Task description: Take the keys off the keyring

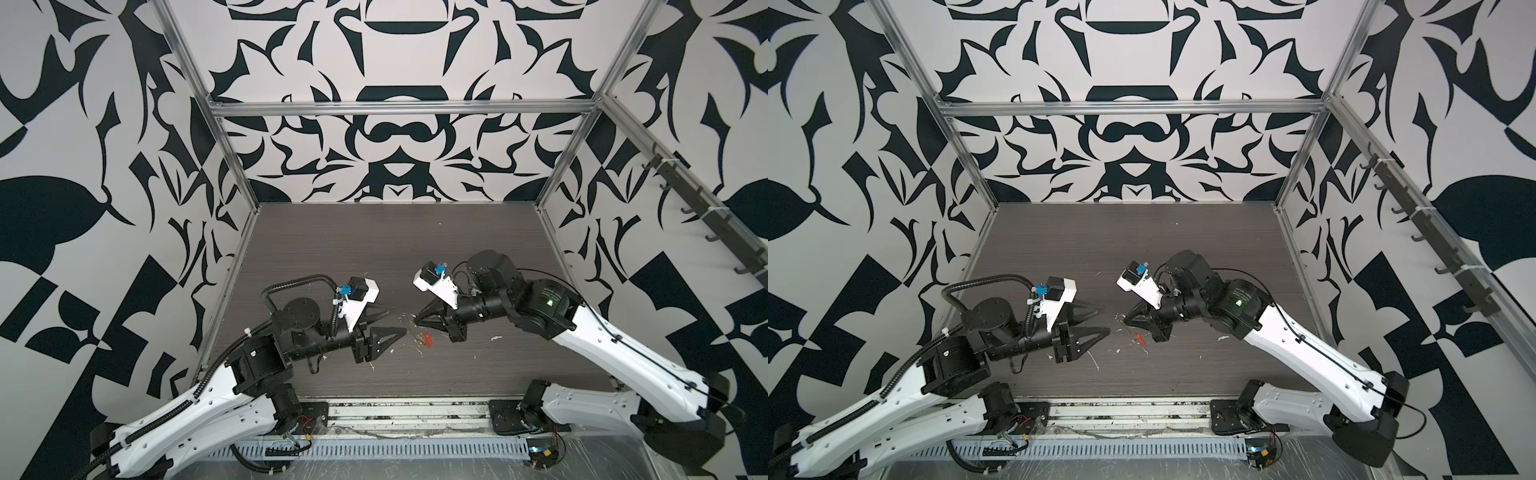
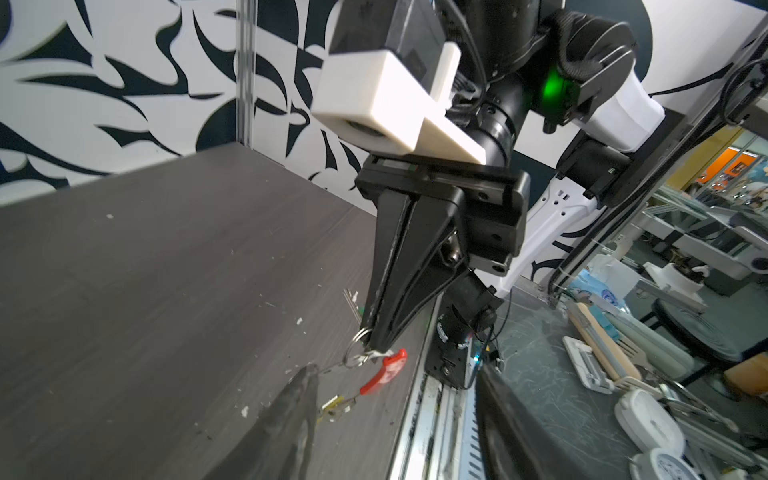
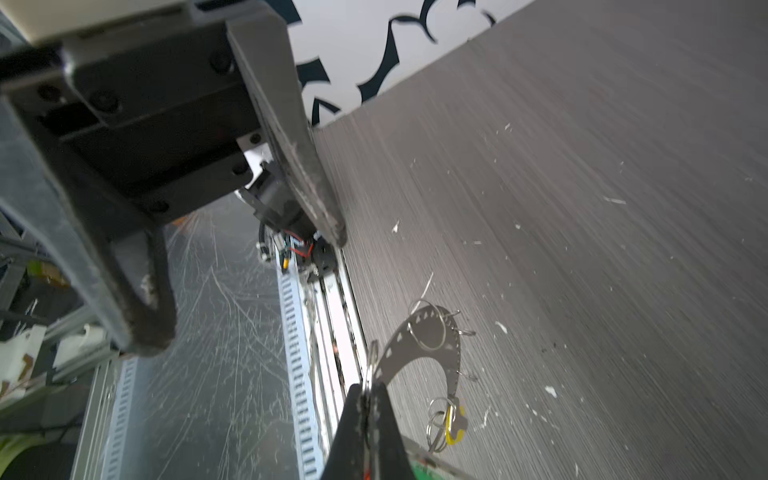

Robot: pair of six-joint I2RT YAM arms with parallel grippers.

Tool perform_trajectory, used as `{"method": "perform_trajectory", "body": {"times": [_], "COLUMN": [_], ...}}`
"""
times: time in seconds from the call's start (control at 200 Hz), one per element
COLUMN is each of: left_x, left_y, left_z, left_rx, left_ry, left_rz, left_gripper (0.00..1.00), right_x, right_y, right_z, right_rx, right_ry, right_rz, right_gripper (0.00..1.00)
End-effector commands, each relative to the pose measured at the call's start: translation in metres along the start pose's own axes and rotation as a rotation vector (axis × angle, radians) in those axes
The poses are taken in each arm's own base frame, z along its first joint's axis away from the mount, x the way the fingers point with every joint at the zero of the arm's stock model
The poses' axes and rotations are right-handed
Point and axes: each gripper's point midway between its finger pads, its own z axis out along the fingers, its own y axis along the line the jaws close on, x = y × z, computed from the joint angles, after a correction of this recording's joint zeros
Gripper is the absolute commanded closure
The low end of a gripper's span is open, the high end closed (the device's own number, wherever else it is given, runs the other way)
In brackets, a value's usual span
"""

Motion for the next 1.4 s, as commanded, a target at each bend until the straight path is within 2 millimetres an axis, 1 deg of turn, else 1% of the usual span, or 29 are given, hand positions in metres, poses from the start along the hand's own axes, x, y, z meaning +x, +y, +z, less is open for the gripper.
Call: {"method": "perform_trajectory", "body": {"times": [0.0, 0.075, 0.185, 0.235, 0.39, 0.56, 0.83, 1.0, 1.14, 1.24, 1.395], "left_x": [0.009, 0.012, 0.017, 0.018, 0.02, 0.024, 0.02, 0.021, 0.02, 0.019, 0.017], "left_y": [-0.008, -0.007, -0.009, -0.009, -0.01, -0.009, -0.012, -0.013, -0.012, -0.012, -0.011], "left_z": [0.002, 0.005, 0.009, 0.01, 0.015, 0.021, 0.022, 0.024, 0.026, 0.026, 0.026], "left_rx": [0.048, 0.05, 0.075, 0.078, 0.094, 0.1, 0.118, 0.128, 0.127, 0.126, 0.12], "left_ry": [0.071, 0.083, 0.085, 0.085, 0.101, 0.121, 0.103, 0.11, 0.111, 0.104, 0.097], "left_rz": [0.012, 0.014, 0.018, 0.019, 0.02, 0.014, 0.031, 0.03, 0.03, 0.035, 0.038], "left_gripper": [0.48, 0.49, 0.44, 0.44, 0.5, 0.51, 0.71, 0.75, 0.84, 0.85, 0.96], "right_x": [-0.001, 0.003, 0.004, 0.003, 0.001, -0.004, -0.004, -0.006, -0.006, -0.007, -0.01], "right_y": [0.014, 0.018, 0.023, 0.024, 0.026, 0.027, 0.024, 0.024, 0.022, 0.022, 0.021], "right_z": [-0.01, -0.01, -0.011, -0.011, -0.01, -0.009, -0.007, -0.006, -0.004, -0.003, -0.004], "right_rx": [-0.045, -0.073, -0.101, -0.109, -0.123, -0.128, -0.125, -0.124, -0.119, -0.12, -0.112], "right_ry": [0.038, 0.063, 0.072, 0.069, 0.061, 0.042, 0.038, 0.03, 0.028, 0.025, 0.008], "right_rz": [-0.061, -0.073, -0.084, -0.086, -0.085, -0.084, -0.071, -0.065, -0.062, -0.057, -0.057], "right_gripper": [1.0, 1.0, 1.0, 1.0, 1.0, 1.0, 1.0, 1.0, 1.0, 1.0, 1.0]}}
